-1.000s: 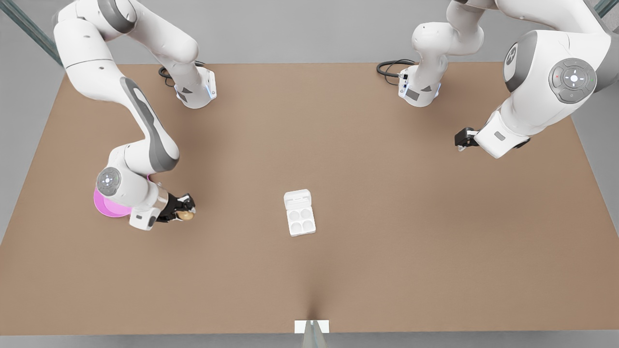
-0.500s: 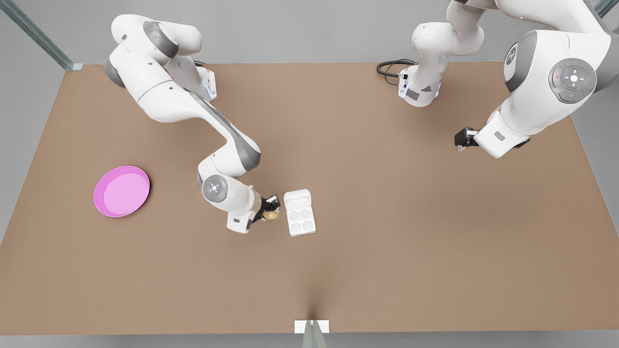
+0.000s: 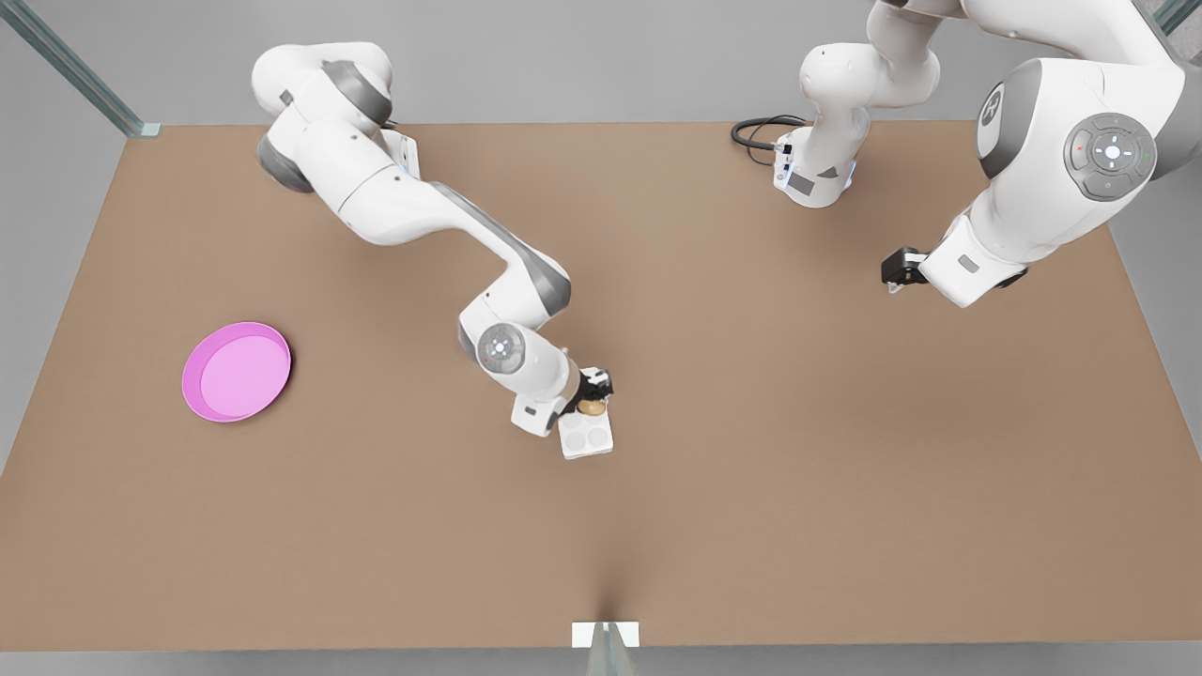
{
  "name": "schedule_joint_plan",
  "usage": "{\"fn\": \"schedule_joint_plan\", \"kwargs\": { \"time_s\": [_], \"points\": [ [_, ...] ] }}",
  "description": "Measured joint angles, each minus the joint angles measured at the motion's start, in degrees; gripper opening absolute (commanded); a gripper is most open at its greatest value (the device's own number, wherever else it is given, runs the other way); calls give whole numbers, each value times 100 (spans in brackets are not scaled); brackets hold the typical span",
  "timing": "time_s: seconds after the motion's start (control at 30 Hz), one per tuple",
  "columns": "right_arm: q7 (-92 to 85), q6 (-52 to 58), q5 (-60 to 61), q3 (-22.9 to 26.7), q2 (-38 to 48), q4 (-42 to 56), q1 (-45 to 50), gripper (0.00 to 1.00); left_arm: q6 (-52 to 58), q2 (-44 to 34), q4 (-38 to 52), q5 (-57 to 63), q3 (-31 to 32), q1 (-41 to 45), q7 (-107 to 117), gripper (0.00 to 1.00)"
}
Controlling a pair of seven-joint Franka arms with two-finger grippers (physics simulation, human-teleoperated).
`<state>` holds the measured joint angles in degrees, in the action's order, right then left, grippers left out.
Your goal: Pack egg into the box and close the box lid
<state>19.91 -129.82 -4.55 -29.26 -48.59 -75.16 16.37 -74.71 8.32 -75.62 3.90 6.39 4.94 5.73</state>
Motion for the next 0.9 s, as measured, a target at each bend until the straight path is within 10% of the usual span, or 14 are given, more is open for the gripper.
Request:
{"fn": "schedule_joint_plan", "kwargs": {
  "time_s": [0.9],
  "points": [
    [1186, -501, -43, 208, -163, -399, 21, 52, -65, 95, 0, -2, -1, 78, 22, 100]
  ]
}}
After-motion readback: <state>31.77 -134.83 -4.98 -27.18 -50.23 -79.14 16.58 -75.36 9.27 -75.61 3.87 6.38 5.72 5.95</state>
